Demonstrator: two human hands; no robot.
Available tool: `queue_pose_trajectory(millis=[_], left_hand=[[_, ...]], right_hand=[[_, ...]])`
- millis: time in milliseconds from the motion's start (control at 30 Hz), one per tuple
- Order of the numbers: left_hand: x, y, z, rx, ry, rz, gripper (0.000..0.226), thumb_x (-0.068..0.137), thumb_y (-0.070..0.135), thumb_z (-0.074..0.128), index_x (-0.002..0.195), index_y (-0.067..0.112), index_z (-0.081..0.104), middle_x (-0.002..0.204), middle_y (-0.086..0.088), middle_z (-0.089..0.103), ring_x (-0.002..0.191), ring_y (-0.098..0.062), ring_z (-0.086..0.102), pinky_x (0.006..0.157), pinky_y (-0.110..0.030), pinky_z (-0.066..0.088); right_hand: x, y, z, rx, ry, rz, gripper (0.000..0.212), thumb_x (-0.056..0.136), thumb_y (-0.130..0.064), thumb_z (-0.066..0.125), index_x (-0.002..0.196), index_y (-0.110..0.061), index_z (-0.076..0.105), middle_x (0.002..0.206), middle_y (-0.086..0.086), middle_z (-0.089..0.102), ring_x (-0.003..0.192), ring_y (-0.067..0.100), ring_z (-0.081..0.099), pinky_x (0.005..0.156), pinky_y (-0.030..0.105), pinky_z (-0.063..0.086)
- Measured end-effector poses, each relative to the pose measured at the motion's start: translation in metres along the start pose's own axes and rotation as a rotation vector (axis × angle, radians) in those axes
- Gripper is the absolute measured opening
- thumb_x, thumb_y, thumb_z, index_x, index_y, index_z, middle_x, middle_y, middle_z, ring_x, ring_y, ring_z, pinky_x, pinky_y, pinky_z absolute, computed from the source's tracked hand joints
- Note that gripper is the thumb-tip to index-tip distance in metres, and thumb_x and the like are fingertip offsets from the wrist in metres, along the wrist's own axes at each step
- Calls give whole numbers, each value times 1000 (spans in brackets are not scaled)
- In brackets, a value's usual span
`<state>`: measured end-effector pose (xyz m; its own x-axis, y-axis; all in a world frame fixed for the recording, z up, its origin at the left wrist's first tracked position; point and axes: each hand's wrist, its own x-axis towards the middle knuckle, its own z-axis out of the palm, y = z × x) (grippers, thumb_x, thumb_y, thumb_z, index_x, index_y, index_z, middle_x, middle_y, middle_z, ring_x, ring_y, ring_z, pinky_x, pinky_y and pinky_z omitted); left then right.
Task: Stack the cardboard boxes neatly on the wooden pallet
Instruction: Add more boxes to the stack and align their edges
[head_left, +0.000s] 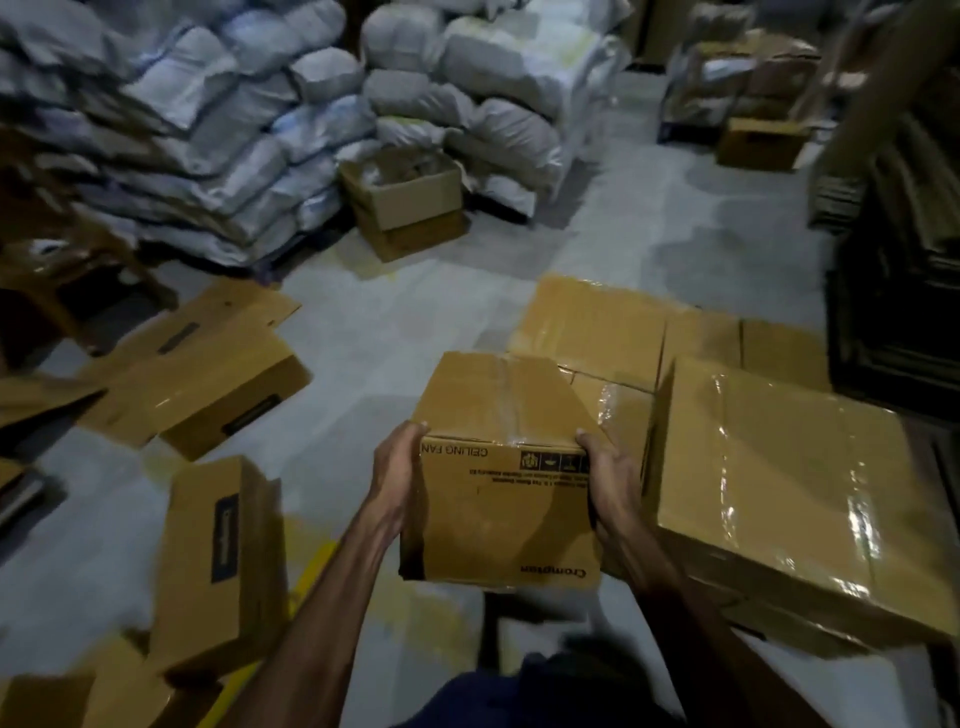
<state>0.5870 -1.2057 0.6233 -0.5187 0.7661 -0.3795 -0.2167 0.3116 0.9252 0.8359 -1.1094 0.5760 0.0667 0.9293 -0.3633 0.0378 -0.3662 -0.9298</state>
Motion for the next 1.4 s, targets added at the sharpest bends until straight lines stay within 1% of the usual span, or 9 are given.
queue_pose_trajectory(millis=[367,500,767,967,1067,1167,1267,1333,1400], left_hand=[[30,-11,41,92,-281,-53,58,100,50,53,112,-5,69,94,-16,75,85,-29,71,81,-42,55],[38,-8,73,136,-339,-65,73,86,63,56,112,-5,68,102,-23,75,91,-32,72,91,-49,56],[65,1,143,152,-369,-104,46,102,52,47,106,10,66,86,-14,69,74,-26,68,79,-42,55],[93,-9,178,152,-340,-190,63,79,66,54,114,15,65,94,-20,71,83,-33,68,86,-50,54],[107,-11,192,169,-325,-239,77,84,59,57,147,14,55,112,-23,75,95,-40,72,87,-52,58],[115,-3,208,197,-304,-192,34,101,32,45,127,29,66,109,-9,78,95,-29,72,84,-42,57],[139,-3,222,220,-327,-197,43,96,26,48,137,30,61,126,-4,74,112,-24,67,98,-46,54],[159,-5,227,233,-364,-215,42,97,17,46,133,32,60,122,-1,73,106,-21,67,89,-42,54],[181,-9,232,265,-393,-225,46,96,8,43,131,32,60,109,0,75,96,-19,67,76,-37,51]], right_hand=[[-18,11,-44,65,206,65,111,49,-88,76,145,-36,57,132,2,70,118,25,68,103,58,54],[1,22,-70,86,250,65,101,58,-84,75,145,-36,56,134,3,69,120,26,67,104,58,53],[49,-16,-102,82,262,60,112,55,-75,69,154,-25,48,143,9,63,123,28,64,108,55,50],[97,-27,-122,16,233,77,66,97,-33,69,157,-16,45,156,9,51,132,29,57,112,52,48],[118,-29,-128,-4,208,105,65,97,-29,69,156,-17,45,156,10,51,132,31,57,110,53,50],[136,-28,-130,-26,209,99,74,87,-35,70,155,-17,47,154,9,51,136,30,52,112,56,47],[156,-22,-128,-32,204,130,68,93,-26,67,157,-17,43,152,5,51,127,23,55,99,43,53],[169,-14,-124,-21,215,133,60,99,-16,62,156,-18,44,143,2,52,112,14,57,82,28,51],[181,-9,-118,-20,263,143,56,100,-10,60,154,-18,47,139,0,53,114,17,57,86,29,52]])
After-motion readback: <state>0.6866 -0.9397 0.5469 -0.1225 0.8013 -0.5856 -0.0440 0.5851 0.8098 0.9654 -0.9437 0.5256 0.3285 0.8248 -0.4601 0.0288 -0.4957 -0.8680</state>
